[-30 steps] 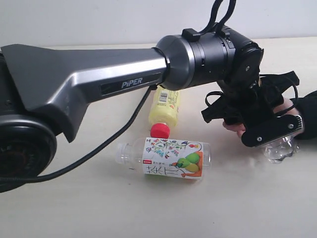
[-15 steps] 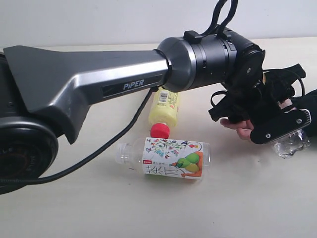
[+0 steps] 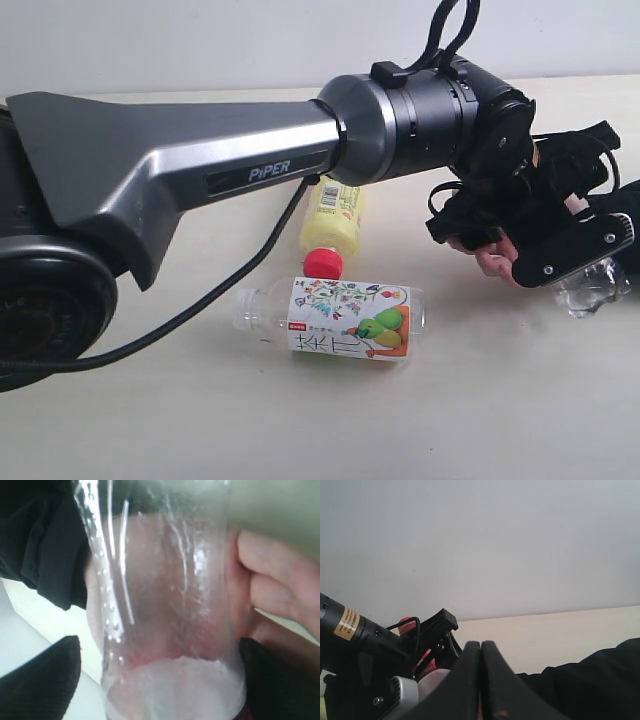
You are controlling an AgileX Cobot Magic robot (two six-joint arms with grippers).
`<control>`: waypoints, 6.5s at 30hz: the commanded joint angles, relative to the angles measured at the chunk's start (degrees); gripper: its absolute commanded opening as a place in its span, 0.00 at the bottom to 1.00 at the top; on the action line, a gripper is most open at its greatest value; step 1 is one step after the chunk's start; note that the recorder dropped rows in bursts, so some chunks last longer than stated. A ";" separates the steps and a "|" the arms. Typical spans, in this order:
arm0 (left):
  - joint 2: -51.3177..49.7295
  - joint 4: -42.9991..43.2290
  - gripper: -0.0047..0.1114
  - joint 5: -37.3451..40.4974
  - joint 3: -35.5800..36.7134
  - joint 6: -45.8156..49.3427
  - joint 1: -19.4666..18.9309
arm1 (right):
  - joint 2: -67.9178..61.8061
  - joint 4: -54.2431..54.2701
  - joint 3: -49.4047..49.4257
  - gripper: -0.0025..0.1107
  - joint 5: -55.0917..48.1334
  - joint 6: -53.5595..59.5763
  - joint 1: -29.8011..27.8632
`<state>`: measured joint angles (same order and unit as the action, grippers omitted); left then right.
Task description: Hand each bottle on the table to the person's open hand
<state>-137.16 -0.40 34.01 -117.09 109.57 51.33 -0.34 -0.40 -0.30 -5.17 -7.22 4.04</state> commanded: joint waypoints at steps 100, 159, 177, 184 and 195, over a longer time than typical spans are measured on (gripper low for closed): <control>121.90 63.22 0.04 -26.64 107.46 -184.66 -11.08 | 0.34 0.00 0.30 0.02 0.19 -0.01 -0.29; 137.16 61.07 0.04 -30.29 117.09 -186.31 -14.74 | 0.34 0.00 0.30 0.02 0.19 -0.01 -0.29; 137.16 61.07 0.04 -30.29 117.09 -186.31 -14.74 | 0.34 0.00 0.30 0.02 0.66 -0.01 -0.29; 137.16 61.07 0.04 -30.29 117.09 -186.31 -14.74 | 0.34 0.00 0.30 0.02 0.93 -0.49 -0.29; 137.16 61.07 0.04 -30.29 117.09 -186.31 -14.74 | 0.34 8.53 0.30 0.02 0.91 -4.88 -0.29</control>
<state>-0.36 60.99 4.16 -0.17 -76.83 36.64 -0.34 4.42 -0.30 -5.05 -10.31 4.04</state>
